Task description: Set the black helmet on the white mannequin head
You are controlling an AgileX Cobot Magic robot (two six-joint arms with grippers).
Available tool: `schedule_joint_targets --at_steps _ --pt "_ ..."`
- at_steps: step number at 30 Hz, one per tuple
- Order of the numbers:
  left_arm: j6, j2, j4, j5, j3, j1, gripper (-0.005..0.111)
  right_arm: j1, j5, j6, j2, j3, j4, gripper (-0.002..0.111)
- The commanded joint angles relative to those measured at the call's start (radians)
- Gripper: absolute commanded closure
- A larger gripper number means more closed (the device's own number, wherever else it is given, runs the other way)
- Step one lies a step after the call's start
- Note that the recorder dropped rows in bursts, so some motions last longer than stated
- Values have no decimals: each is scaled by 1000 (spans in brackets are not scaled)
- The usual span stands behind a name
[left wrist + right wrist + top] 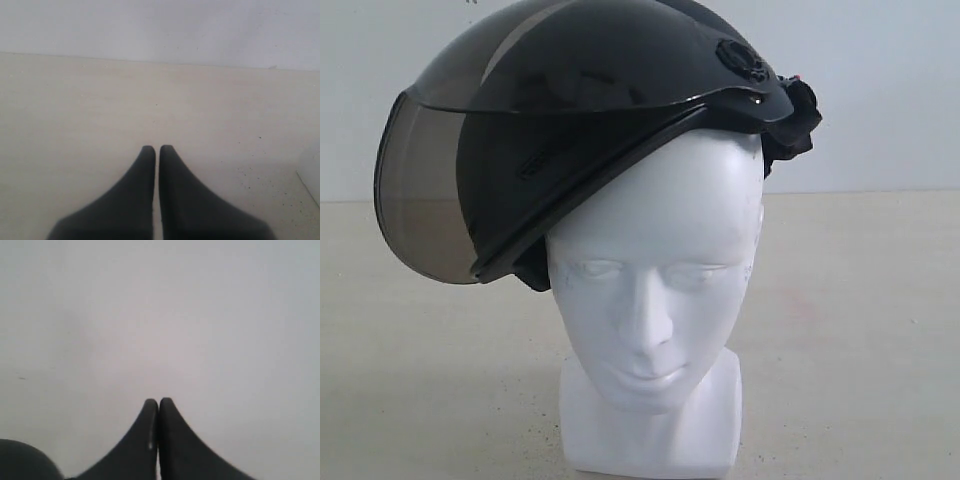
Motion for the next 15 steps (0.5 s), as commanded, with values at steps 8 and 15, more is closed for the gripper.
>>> schedule_joint_targets --at_steps 8,15 --pt "-9 -3 -12 0 3 -5 102 1 -206 583 -10 -62 0 108" --pt "-9 -3 -12 0 3 -5 102 1 -176 1054 -5 -62 -206 108"
